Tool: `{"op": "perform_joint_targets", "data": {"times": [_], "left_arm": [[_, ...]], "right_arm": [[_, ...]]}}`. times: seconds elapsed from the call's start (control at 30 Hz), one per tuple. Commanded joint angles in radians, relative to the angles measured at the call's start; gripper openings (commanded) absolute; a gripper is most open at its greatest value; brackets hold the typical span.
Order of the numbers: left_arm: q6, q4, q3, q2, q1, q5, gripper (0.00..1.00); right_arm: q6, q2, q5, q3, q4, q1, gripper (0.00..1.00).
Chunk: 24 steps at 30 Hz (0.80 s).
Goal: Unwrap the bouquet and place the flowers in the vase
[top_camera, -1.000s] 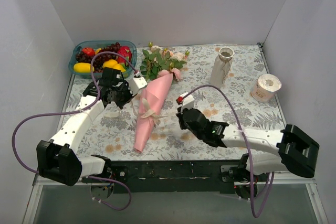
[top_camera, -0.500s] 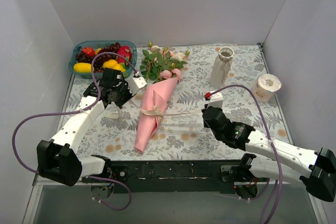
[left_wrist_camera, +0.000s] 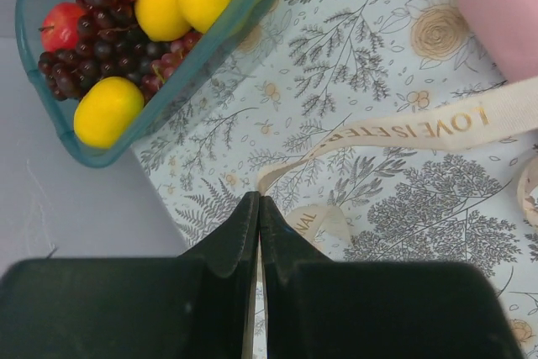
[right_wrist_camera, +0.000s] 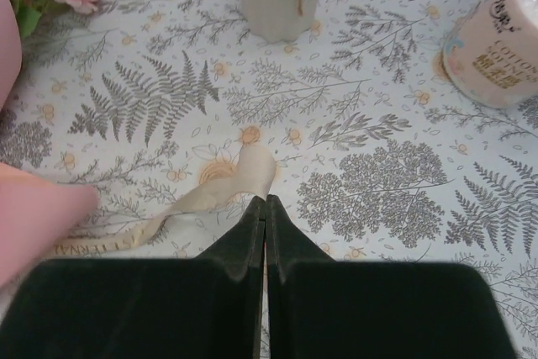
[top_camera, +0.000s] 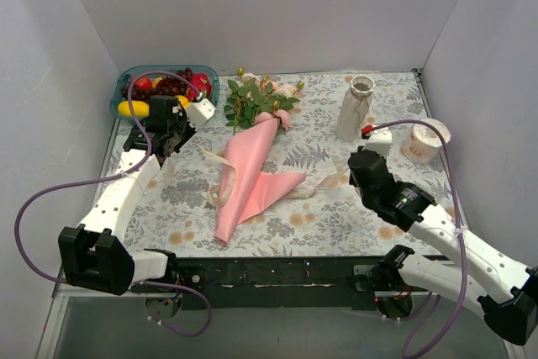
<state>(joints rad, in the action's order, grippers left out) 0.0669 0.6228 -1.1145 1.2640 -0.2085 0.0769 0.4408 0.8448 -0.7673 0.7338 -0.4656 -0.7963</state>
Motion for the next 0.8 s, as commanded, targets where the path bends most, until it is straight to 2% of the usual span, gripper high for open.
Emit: {"op": "perform_joint_targets", "data": {"times": [0.0, 0.13, 0.27, 0.4, 0.43, 0.57, 0.63, 0.67, 0.73, 0.77], "left_arm": [[0.014, 0.002, -0.016, -0.047, 0.037, 0.032, 0.00], [0.034, -0.017, 0.027, -0.074, 0.080, 0.035, 0.00], [0.048, -0.012, -0.002, -0.055, 0.153, 0.020, 0.00], [0.091, -0.020, 0.002, -0.040, 0.300, -0.046, 0.00], [0.094, -0.009, 0.007, -0.032, 0.319, -0.060, 0.05], [0.100, 0.017, 0.039, -0.049, 0.353, -0.126, 0.10], [0.102, 0.035, 0.051, -0.064, 0.353, -0.178, 0.19], [0.103, 0.044, 0.048, -0.069, 0.353, -0.192, 0.41], [0.093, 0.070, 0.045, -0.071, 0.353, -0.230, 0.64], [0.087, 0.071, 0.047, -0.074, 0.354, -0.238, 0.71]], "right_arm": [[0.009, -0.009, -0.078, 0.102, -0.088, 0.046, 0.01], [0.004, -0.030, -0.109, 0.124, -0.114, 0.112, 0.01], [-0.048, -0.049, -0.084, 0.153, -0.099, 0.206, 0.01], [-0.093, -0.036, -0.044, 0.196, -0.094, 0.313, 0.01], [-0.111, -0.033, -0.035, 0.206, -0.088, 0.330, 0.01], [-0.151, -0.016, -0.014, 0.226, -0.079, 0.408, 0.01], [-0.168, -0.015, 0.026, 0.234, -0.067, 0.469, 0.01], [-0.183, -0.012, 0.046, 0.234, -0.064, 0.488, 0.01], [-0.189, -0.006, 0.094, 0.225, -0.062, 0.520, 0.01], [-0.182, 0.005, 0.103, 0.217, -0.064, 0.522, 0.01]]}}
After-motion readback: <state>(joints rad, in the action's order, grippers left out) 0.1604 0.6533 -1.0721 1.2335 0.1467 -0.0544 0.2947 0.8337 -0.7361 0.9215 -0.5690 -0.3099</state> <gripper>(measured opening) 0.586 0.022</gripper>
